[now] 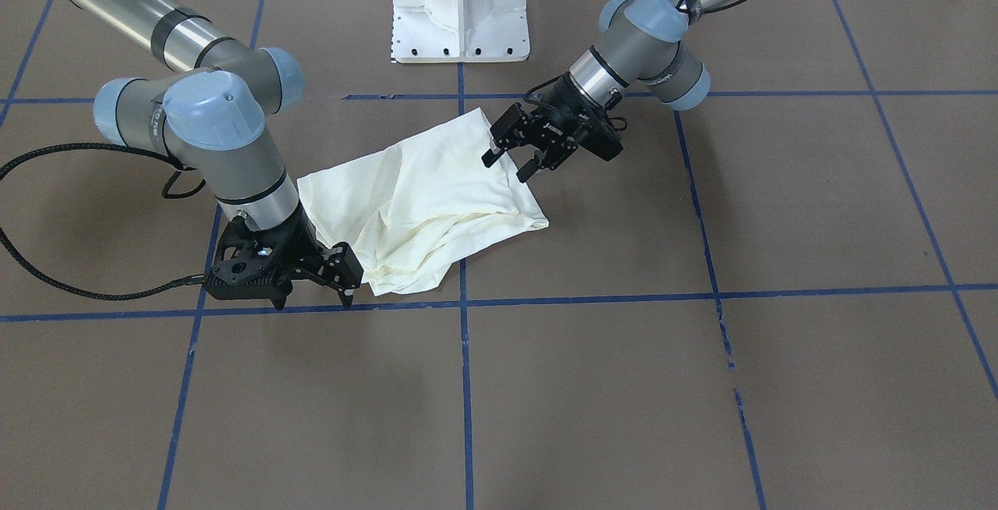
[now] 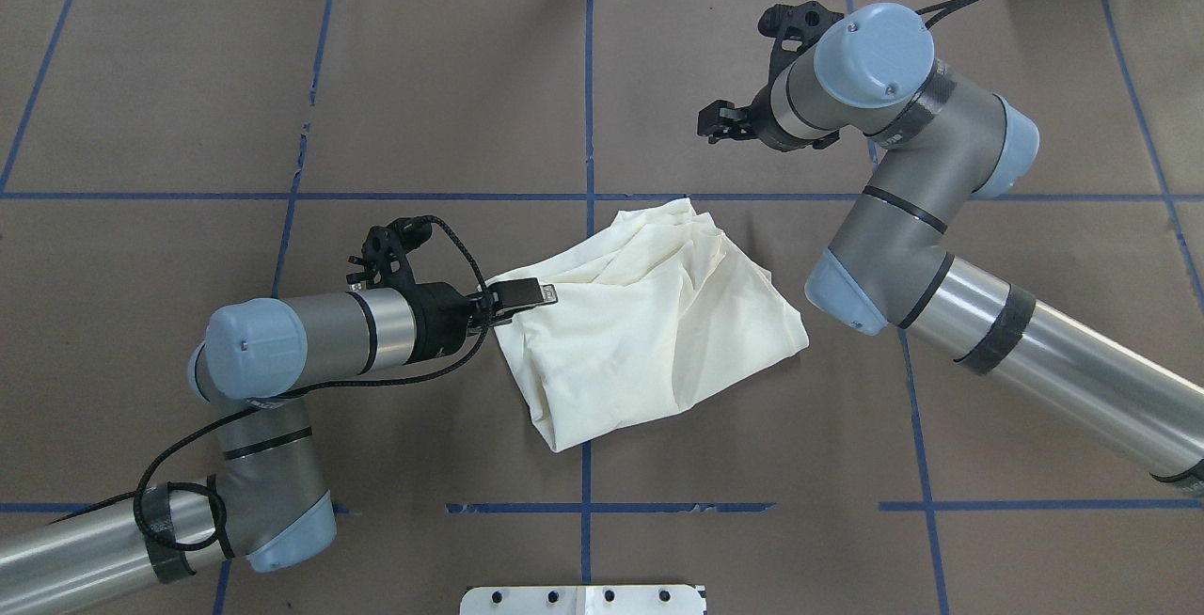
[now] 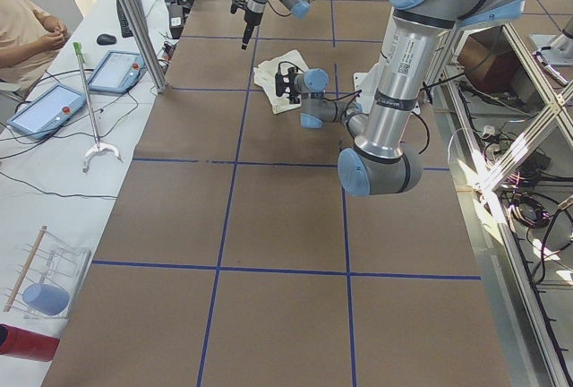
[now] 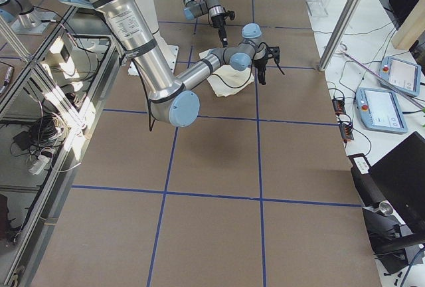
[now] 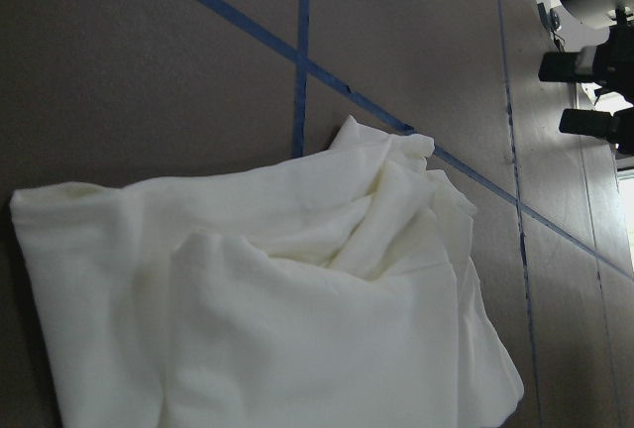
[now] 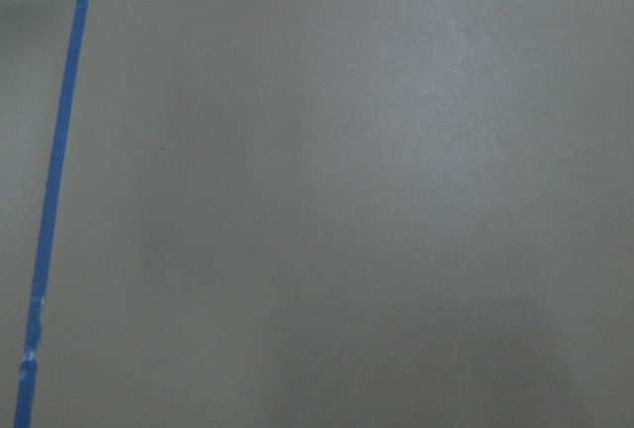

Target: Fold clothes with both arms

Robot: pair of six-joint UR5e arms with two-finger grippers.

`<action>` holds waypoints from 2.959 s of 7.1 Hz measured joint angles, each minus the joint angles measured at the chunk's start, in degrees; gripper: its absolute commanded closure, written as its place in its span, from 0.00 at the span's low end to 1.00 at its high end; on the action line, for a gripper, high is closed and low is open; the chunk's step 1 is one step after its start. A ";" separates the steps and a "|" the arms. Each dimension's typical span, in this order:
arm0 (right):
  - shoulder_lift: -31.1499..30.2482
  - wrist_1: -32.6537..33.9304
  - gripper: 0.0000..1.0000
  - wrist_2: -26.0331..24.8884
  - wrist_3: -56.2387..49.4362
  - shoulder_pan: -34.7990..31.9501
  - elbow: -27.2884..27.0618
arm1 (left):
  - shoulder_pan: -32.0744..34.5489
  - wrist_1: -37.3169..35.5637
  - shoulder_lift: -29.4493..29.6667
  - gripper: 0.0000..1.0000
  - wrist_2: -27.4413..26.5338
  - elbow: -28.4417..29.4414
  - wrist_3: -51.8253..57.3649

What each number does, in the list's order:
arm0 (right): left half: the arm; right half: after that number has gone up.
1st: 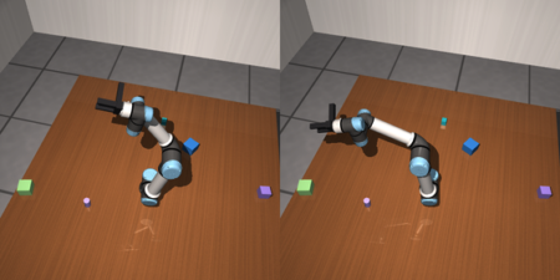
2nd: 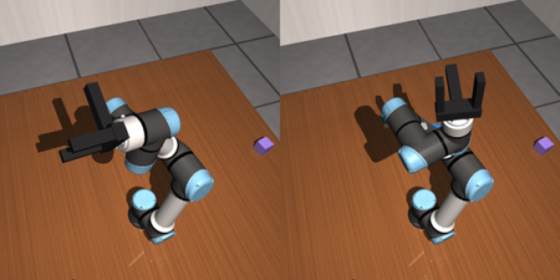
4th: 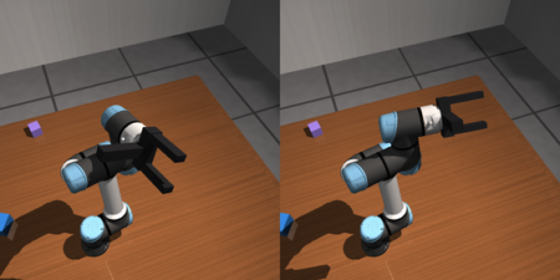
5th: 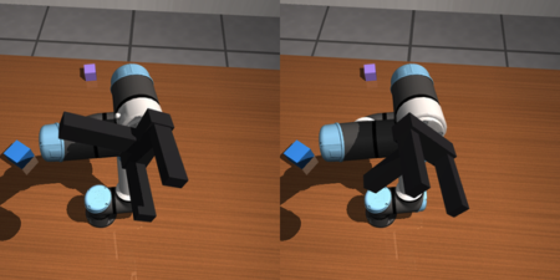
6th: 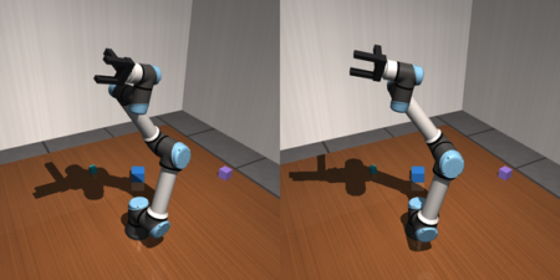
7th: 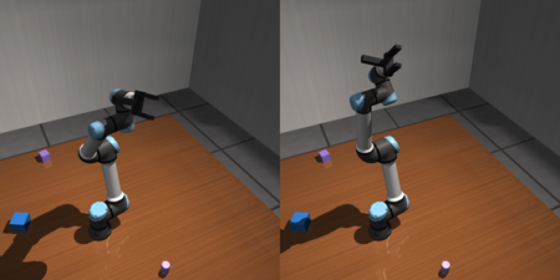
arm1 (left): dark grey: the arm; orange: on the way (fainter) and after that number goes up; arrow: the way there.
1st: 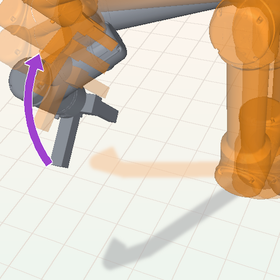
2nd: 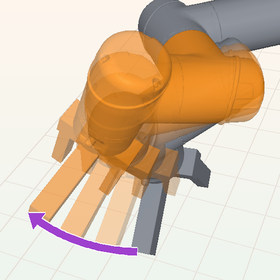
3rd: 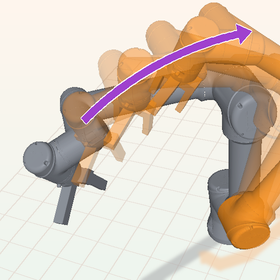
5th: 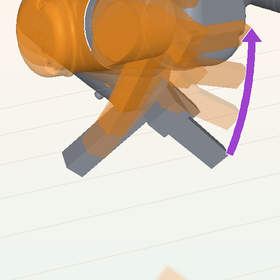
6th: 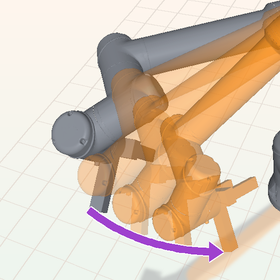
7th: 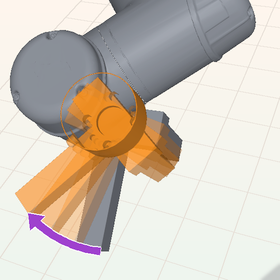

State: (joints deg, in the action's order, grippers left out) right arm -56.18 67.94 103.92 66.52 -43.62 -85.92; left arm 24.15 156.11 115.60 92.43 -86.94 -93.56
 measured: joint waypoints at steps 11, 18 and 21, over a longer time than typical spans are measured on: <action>-0.39 0.00 0.00 0.04 -0.13 0.12 -0.13 | 4.00 -0.20 1.69 1.00 0.83 4.66 6.41; -0.42 0.00 0.00 0.02 -0.05 0.22 -0.26 | 16.02 -0.13 0.46 0.00 10.83 8.99 20.26; -0.42 0.00 0.00 0.05 0.01 0.21 -0.30 | 14.74 0.03 0.85 0.00 12.58 5.42 8.99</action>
State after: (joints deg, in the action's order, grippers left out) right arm -56.60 67.94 103.97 66.53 -43.42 -86.22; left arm 38.89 156.14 116.45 105.02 -81.52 -84.57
